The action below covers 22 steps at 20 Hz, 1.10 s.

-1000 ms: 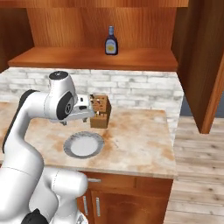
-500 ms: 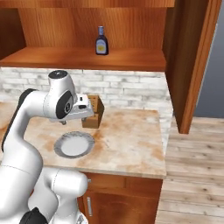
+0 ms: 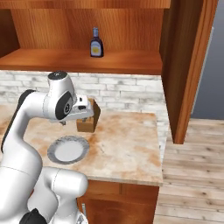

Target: Move the hot dog bun to the plate on the dining table and place the condiment next to that plate. Then navigate to the fridge and take the sausage and place it on the plate as well.

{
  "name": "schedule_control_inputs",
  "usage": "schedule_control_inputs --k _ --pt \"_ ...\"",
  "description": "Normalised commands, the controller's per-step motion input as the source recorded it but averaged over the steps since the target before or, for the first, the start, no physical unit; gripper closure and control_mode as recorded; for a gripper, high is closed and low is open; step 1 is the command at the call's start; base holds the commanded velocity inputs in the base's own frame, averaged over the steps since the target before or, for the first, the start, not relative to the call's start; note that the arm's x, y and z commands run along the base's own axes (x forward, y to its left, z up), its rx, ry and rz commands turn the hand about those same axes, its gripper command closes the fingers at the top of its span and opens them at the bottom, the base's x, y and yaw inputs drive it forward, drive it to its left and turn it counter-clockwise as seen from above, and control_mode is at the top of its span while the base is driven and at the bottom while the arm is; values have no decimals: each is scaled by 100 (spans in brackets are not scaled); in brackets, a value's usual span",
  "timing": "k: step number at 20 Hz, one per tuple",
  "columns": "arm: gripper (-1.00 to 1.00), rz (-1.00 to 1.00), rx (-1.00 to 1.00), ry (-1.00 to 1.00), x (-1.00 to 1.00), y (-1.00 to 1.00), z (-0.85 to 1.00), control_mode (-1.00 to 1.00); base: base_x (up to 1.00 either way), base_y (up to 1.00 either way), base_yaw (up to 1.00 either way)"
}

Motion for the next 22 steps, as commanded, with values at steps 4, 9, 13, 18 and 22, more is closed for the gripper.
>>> schedule_control_inputs --k 4,9,13,18,22 --pt "-100 0 -2 -2 -12 1 0 -100 -5 -4 0" --pt "-100 -14 -12 -34 -3 10 58 -100 0 0 0" --pt "-100 -14 -3 -31 2 1 82 -100 0 0 0" --pt "-100 -1 0 -25 0 0 86 -100 0 0 0" --pt "-100 0 5 -19 0 0 62 -100 0 0 0"
